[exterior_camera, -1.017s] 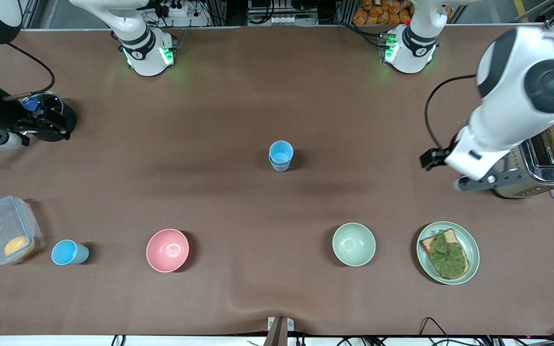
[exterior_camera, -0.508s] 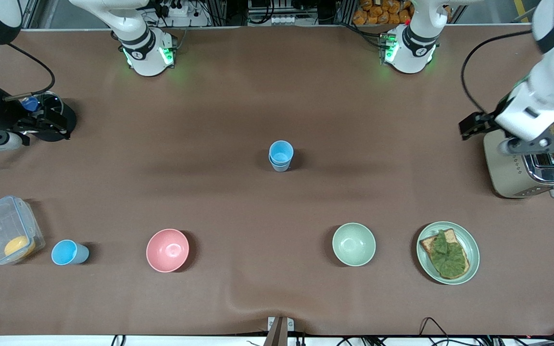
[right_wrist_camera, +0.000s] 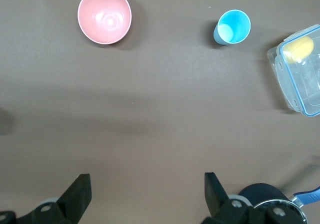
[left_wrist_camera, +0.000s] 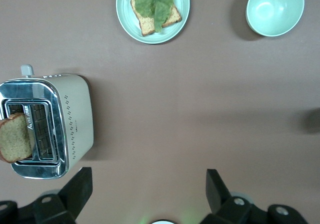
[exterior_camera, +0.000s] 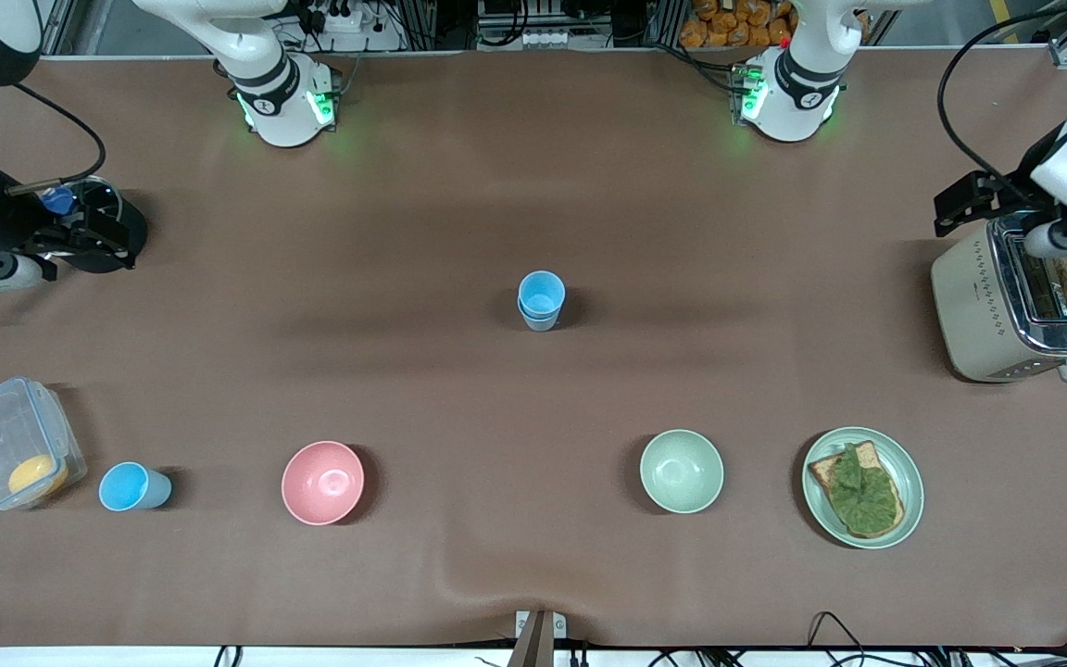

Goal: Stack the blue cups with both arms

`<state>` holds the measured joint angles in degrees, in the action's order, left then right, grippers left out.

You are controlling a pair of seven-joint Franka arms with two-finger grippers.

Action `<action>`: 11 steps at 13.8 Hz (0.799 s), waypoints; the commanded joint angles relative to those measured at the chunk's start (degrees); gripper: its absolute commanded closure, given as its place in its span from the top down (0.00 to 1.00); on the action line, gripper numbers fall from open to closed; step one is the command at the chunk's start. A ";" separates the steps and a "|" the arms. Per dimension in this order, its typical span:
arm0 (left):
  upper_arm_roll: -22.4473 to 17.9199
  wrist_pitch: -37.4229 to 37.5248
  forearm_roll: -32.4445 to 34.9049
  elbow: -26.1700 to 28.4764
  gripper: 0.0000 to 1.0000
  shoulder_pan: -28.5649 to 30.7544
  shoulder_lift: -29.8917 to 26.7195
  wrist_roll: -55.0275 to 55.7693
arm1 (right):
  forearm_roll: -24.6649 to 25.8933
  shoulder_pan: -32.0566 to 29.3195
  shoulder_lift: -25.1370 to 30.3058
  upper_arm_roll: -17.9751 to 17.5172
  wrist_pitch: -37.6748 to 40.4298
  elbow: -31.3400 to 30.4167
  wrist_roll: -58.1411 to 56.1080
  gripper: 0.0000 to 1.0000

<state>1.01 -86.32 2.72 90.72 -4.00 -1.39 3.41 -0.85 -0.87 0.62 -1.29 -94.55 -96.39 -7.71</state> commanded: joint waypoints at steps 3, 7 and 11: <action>-1.01 2.12 -0.96 -1.69 1.00 0.04 -0.63 -1.39 | 0.67 -1.15 -0.79 -0.82 1.12 1.56 0.07 1.00; -1.62 1.95 -0.17 -3.62 1.00 0.13 0.15 -0.51 | 0.67 -1.15 -0.79 -0.82 1.12 1.47 0.07 1.00; -1.63 1.60 -0.79 -3.18 1.00 0.31 0.69 -1.22 | 0.67 -1.15 -0.79 -0.82 1.21 1.47 0.07 1.00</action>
<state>-0.62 -85.36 2.72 88.08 -3.69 -1.05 3.40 -0.85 -0.87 0.58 -1.27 -94.42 -96.39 -7.71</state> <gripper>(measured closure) 0.000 0.000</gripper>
